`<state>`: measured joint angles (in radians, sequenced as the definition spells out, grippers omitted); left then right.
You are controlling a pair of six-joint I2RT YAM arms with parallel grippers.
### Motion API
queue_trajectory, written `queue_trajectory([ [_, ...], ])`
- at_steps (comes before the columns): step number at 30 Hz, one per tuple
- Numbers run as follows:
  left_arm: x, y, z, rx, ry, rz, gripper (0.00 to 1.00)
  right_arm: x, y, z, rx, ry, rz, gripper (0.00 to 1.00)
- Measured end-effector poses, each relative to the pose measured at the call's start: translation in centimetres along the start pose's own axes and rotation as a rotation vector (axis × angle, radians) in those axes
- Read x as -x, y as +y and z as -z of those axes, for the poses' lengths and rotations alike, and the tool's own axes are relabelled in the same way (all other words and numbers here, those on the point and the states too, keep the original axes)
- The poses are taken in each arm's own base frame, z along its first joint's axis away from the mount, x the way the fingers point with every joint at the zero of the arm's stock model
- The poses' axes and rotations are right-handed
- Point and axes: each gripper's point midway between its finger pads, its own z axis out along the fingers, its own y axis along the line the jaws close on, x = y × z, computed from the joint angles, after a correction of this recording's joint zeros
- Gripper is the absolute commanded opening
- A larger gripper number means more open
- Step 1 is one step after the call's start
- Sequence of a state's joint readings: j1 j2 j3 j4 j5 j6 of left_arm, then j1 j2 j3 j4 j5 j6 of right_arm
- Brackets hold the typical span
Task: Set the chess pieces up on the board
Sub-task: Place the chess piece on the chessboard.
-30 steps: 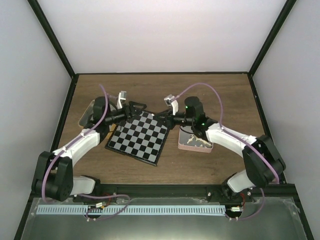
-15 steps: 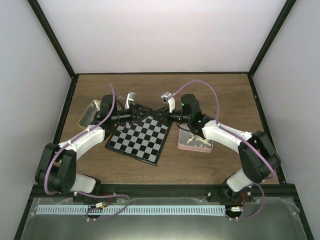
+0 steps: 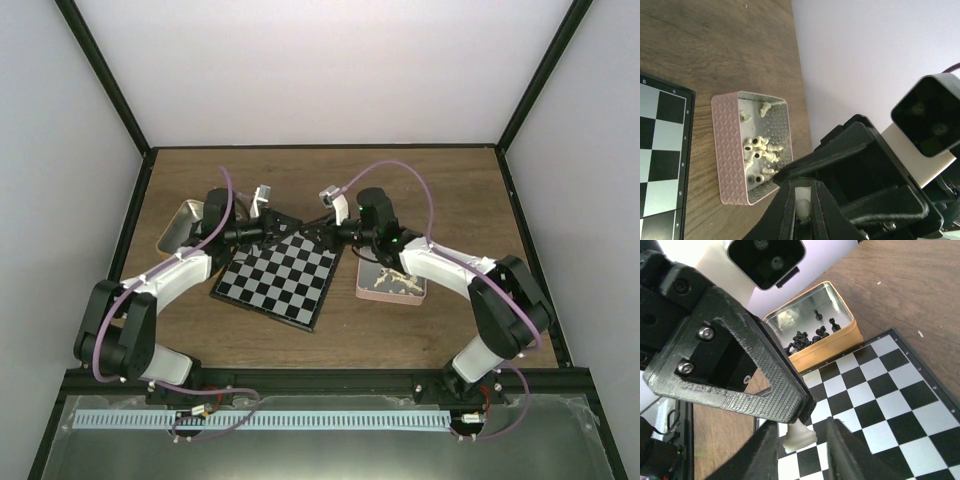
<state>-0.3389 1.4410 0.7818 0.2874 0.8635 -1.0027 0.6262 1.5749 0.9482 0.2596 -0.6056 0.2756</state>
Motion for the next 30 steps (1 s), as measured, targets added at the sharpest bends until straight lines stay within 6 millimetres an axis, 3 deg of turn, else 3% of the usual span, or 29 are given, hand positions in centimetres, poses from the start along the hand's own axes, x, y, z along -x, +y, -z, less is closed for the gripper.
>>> queue_trajectory([
  [2, 0.1, 0.2, 0.0, 0.014, -0.003, -0.01, 0.04, -0.1, -0.2, -0.1, -0.009, 0.008, -0.014, 0.6],
  [8, 1.5, 2.7, 0.8, 0.233, -0.073, -0.077, 0.04, -0.7, -1.0, 0.1, -0.065, 0.031, -0.035, 0.66],
  [11, 2.7, 5.6, 3.2, 0.468, -0.169, -0.099, 0.04, -2.5, -1.7, 1.0, -0.121, 0.061, -0.056, 0.65],
  [14, 3.1, 8.9, 6.8, 0.729, -0.256, -0.084, 0.04, -4.0, -2.7, 1.5, -0.181, 0.095, -0.079, 0.65],
  [19, 1.5, 13.7, 11.7, 1.053, -0.295, -0.026, 0.04, -4.4, -3.4, 1.7, -0.225, 0.105, -0.098, 0.64],
  [22, 0.3, 15.8, 13.6, 1.168, -0.302, 0.01, 0.04, -4.5, -3.6, 1.6, -0.233, 0.105, -0.112, 0.63],
  [30, -2.3, 19.5, 15.2, 1.299, -0.261, 0.068, 0.04, -4.9, -4.1, 1.5, -0.249, 0.113, -0.136, 0.63],
])
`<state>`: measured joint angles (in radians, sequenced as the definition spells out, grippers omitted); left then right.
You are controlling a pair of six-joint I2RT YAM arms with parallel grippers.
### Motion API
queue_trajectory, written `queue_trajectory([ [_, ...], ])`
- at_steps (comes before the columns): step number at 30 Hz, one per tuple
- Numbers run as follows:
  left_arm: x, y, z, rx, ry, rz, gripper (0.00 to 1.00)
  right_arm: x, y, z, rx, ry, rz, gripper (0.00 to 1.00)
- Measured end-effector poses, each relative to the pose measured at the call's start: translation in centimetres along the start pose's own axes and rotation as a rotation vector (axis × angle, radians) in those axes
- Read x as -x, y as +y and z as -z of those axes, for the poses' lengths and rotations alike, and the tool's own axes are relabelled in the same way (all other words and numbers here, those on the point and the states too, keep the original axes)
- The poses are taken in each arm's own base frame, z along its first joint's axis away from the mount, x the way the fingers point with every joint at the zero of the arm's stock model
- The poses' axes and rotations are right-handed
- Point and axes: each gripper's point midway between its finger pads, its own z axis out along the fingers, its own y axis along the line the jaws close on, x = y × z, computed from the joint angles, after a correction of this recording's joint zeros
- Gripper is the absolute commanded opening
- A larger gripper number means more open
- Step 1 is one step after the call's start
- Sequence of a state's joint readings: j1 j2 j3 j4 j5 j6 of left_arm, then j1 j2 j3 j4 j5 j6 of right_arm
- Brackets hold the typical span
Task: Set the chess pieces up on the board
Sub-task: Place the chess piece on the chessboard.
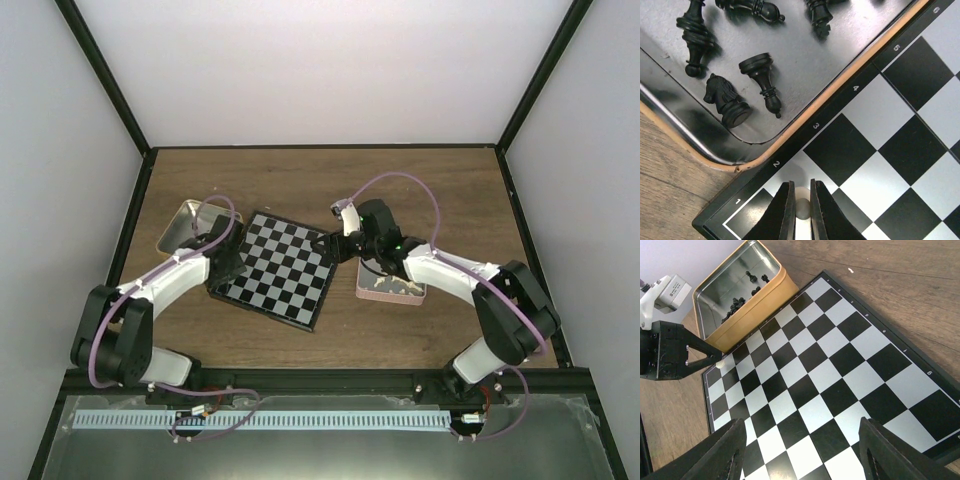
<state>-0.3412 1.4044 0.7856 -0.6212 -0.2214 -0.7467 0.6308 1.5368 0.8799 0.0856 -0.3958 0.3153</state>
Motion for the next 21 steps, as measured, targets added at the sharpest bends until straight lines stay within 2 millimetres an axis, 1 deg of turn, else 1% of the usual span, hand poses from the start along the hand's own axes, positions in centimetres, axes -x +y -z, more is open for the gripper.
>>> queue_trajectory([
  [8, 0.0, -0.2, -1.1, 0.008, 0.004, -0.002, 0.05, -0.3, -0.3, -0.2, -0.008, 0.009, -0.021, 0.63],
  [9, 0.1, -0.4, -1.1, 0.003, 0.0, -0.001, 0.06, -0.3, -0.3, -0.2, -0.008, 0.009, -0.022, 0.63],
  [12, 0.1, -0.4, -1.1, 0.002, -0.002, 0.0, 0.15, -0.3, -0.3, -0.2, -0.012, 0.009, -0.024, 0.63],
  [14, 0.1, -0.3, -1.1, 0.004, 0.0, -0.002, 0.17, -0.3, -0.5, -0.2, -0.022, 0.006, -0.025, 0.63],
  [21, -0.4, 0.1, -1.0, 0.022, 0.018, -0.006, 0.18, 0.1, -1.5, -0.1, -0.081, -0.017, -0.046, 0.63],
])
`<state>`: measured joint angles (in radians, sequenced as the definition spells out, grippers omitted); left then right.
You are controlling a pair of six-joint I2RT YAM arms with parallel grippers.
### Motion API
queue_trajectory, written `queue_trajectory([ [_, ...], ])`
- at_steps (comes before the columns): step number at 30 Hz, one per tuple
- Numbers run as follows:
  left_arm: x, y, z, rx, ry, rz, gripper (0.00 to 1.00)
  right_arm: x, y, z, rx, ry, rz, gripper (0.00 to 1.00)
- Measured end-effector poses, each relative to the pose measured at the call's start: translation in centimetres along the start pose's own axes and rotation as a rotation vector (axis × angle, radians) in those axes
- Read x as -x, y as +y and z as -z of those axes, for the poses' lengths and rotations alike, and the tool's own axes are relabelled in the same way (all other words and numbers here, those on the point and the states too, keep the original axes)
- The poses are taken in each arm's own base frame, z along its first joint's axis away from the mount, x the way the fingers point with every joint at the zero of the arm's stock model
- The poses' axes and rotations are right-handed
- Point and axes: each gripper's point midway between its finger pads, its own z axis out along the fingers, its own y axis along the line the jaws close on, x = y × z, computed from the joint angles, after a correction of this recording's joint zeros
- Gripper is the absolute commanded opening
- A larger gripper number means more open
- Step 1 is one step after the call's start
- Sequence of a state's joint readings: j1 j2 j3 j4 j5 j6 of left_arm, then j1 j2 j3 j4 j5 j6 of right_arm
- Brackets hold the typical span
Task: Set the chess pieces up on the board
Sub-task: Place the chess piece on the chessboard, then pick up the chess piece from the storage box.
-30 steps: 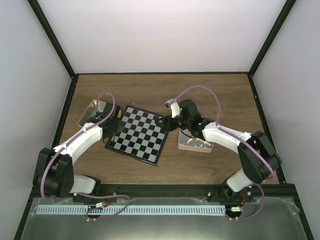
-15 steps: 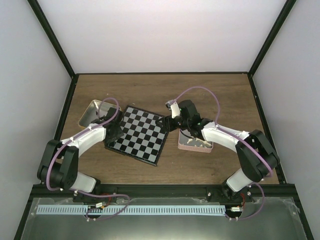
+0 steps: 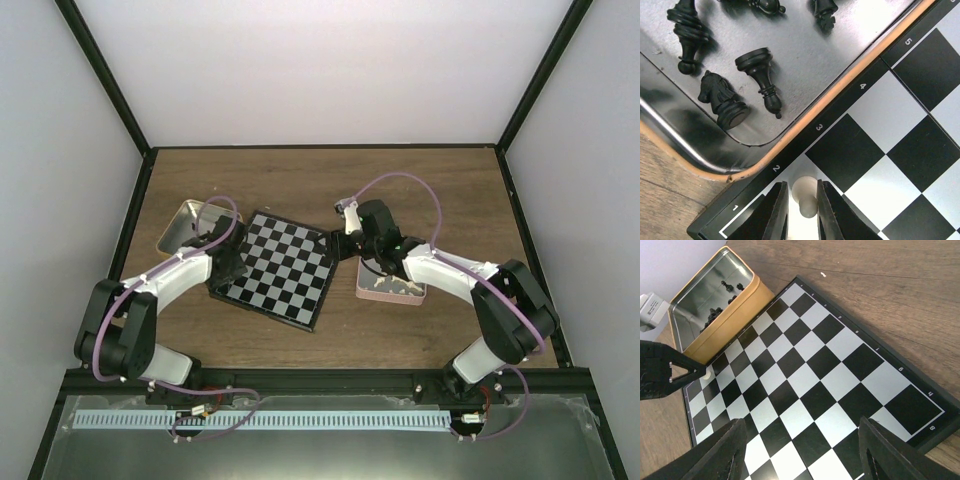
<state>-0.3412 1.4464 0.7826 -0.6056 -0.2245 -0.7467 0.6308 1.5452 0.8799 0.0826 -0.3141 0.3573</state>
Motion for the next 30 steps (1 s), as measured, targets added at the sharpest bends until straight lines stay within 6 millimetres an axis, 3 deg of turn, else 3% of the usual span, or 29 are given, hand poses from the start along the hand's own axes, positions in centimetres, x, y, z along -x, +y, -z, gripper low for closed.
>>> queue_trajectory([
  [5, -0.1, 0.2, 0.1, 0.004, 0.005, -0.003, 0.18, 0.2, -0.4, 0.0, -0.022, -0.009, -0.015, 0.63],
  [11, -0.2, 0.3, 0.2, 0.007, 0.007, -0.016, 0.32, 0.3, -0.8, 0.0, -0.049, -0.019, -0.028, 0.63],
  [15, 0.0, 0.2, 0.8, 0.003, 0.003, -0.025, 0.33, 0.6, -2.3, 0.5, -0.141, -0.042, -0.064, 0.6],
  [19, 1.7, -0.9, 3.1, -0.072, -0.06, -0.02, 0.41, 1.3, -5.2, 2.5, -0.32, -0.092, -0.122, 0.52],
  [22, 3.3, -2.2, 5.9, -0.182, -0.146, -0.018, 0.49, 1.3, -7.8, 4.5, -0.464, -0.113, -0.172, 0.5],
  [27, 6.4, -5.4, 11.2, -0.419, -0.32, -0.035, 0.54, -0.5, -12.7, 7.3, -0.641, -0.081, -0.259, 0.47],
  [30, 7.6, -7.3, 13.3, -0.531, -0.386, -0.057, 0.54, -2.2, -14.6, 8.3, -0.684, -0.029, -0.277, 0.41],
])
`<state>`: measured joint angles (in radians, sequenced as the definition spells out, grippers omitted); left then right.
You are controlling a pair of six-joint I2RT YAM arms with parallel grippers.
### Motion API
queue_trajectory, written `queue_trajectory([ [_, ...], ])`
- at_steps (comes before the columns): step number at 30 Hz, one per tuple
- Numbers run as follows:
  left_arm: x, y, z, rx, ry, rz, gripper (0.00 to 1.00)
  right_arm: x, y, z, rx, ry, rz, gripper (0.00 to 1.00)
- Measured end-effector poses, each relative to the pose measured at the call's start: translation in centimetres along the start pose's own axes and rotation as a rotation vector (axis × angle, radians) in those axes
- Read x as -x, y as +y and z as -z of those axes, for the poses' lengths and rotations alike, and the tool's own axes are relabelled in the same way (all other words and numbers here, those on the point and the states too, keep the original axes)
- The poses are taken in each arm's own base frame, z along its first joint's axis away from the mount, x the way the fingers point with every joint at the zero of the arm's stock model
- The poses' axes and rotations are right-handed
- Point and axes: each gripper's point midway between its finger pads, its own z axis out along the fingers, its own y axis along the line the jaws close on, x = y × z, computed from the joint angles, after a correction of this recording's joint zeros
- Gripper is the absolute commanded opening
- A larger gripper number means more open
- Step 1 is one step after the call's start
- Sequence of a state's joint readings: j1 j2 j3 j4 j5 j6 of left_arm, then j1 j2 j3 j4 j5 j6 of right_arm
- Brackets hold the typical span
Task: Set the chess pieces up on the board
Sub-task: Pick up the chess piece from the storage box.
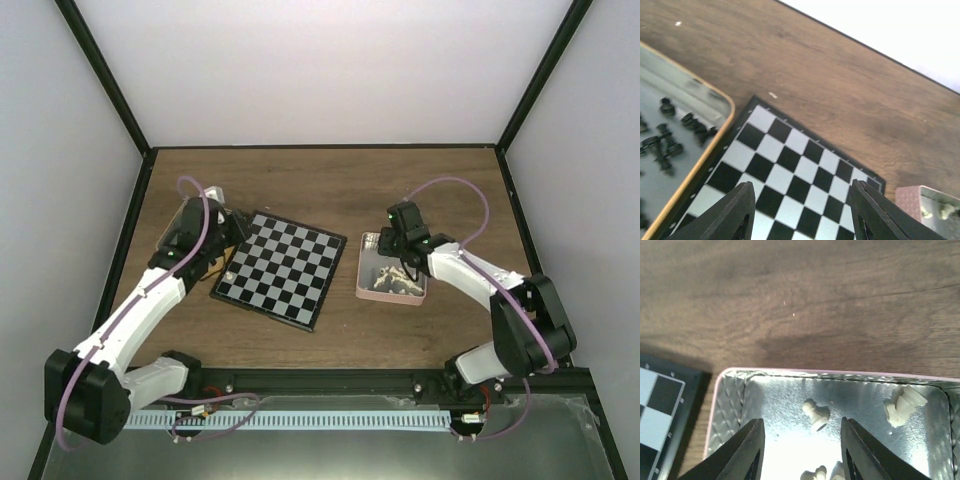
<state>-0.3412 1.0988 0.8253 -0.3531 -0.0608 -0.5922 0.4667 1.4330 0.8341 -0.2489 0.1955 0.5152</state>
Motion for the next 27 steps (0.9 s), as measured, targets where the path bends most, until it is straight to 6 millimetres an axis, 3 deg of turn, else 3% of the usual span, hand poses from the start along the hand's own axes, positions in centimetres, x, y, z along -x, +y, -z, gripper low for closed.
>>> queue_trajectory([
  [4, 0.5, -1.7, -0.7, -0.08, -0.009, -0.008, 0.54, -1.5, -1.4, -1.3, 0.019, 0.098, 0.037, 0.43],
  [11, -1.0, -2.7, -2.7, -0.141, 0.06, 0.011, 0.54, -5.2, -1.0, -3.7, 0.078, 0.275, 0.15, 0.45],
  [19, -1.5, -3.3, -2.9, -0.187, 0.081, 0.026, 0.54, -5.7, -1.3, -4.7, 0.075, 0.325, 0.172, 0.45],
  [27, -1.7, -3.4, -3.2, -0.191, 0.091, 0.027, 0.55, -5.1, -1.8, -5.2, 0.04, 0.31, 0.189, 0.53],
])
